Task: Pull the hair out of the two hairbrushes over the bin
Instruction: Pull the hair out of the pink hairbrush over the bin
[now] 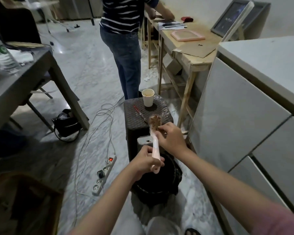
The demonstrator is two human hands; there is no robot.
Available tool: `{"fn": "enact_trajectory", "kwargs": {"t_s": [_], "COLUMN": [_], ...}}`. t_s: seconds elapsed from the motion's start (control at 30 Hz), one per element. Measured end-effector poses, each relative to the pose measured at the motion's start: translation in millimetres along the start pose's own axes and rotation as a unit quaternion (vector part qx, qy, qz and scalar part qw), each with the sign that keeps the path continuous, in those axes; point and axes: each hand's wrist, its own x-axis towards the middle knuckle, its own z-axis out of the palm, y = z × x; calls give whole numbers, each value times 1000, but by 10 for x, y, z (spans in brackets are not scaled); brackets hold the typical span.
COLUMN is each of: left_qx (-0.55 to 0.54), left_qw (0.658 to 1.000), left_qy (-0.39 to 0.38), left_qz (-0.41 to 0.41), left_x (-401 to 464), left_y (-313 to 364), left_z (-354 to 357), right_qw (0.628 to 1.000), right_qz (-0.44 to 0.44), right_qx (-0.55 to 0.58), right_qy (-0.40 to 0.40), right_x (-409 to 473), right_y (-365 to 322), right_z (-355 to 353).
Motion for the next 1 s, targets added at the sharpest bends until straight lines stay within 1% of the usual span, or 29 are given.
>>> {"fn": "enact_trajectory", "kwargs": {"t_s": [0.13,0.3,0.43,0.5,0.6,0.7,0.77,0.87,1.0], "left_qx": [17,-6,-14,-4,-1,-4,-34,-61,-116], "left_qw": [999,999,998,998,995,986,980,971,961], "left_qy": [27,42,49,52,84,160,190,223,247], "left_qz": [10,33,41,47,51,48,53,58,41], "left_x": [-358,-684,-829,-870,-934,-925,-917,-890,-831], "left_y": [-117,-96,-58,-60,-64,-57,-82,-140,-147], "left_z": [24,166,250,265,299,278,257,229,150], "right_qw": [999,997,997,996,995,996,995,990,980], "right_qz": [-17,-23,-42,-43,-26,5,30,73,115], "right_qx": [-1,58,60,65,72,71,83,112,163], "right_qy": [33,47,31,35,60,57,53,50,23], "right_x": [-263,-494,-602,-623,-627,-655,-676,-680,-724], "right_y": [-185,-512,-717,-765,-789,-820,-833,-845,-865], "right_z": [-75,-235,-357,-384,-387,-332,-294,-264,-203]}}
